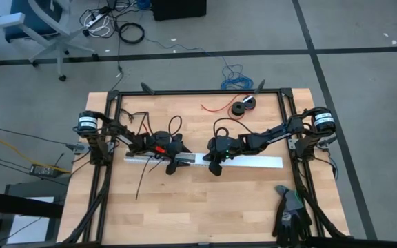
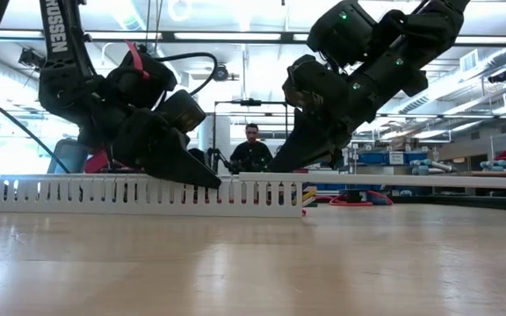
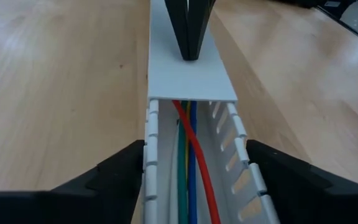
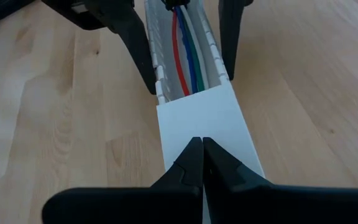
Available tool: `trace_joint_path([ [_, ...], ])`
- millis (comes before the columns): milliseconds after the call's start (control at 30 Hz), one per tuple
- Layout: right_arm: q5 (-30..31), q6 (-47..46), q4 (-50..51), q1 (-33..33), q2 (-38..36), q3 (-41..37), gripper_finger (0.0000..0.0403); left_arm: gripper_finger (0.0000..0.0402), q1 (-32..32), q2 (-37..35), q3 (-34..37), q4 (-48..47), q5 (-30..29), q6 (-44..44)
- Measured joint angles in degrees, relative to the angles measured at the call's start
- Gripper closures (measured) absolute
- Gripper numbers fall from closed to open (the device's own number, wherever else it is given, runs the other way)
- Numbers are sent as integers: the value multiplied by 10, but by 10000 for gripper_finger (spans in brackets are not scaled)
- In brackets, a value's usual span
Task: Ziptie cables
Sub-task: Close the white cable duct
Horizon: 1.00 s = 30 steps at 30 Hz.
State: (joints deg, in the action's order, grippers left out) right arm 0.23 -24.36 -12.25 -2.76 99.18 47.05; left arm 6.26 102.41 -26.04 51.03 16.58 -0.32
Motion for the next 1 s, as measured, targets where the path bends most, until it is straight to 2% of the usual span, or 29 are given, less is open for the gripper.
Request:
trace_joint_path([
  [333, -1, 4, -37, 2, 2, -1, 403, 164, 0, 0, 0, -2, -5, 1],
  [567, 29, 22, -80, 15, 3, -2, 403, 168, 0, 1, -1, -2, -6, 1],
  [733, 27, 49, -88, -1, -20, -2, 403, 168, 0, 1, -1, -2, -9, 1],
  [1000, 48, -18, 61, -27, -51, -1, 403, 168, 0, 1, -1, -2, -10, 1],
])
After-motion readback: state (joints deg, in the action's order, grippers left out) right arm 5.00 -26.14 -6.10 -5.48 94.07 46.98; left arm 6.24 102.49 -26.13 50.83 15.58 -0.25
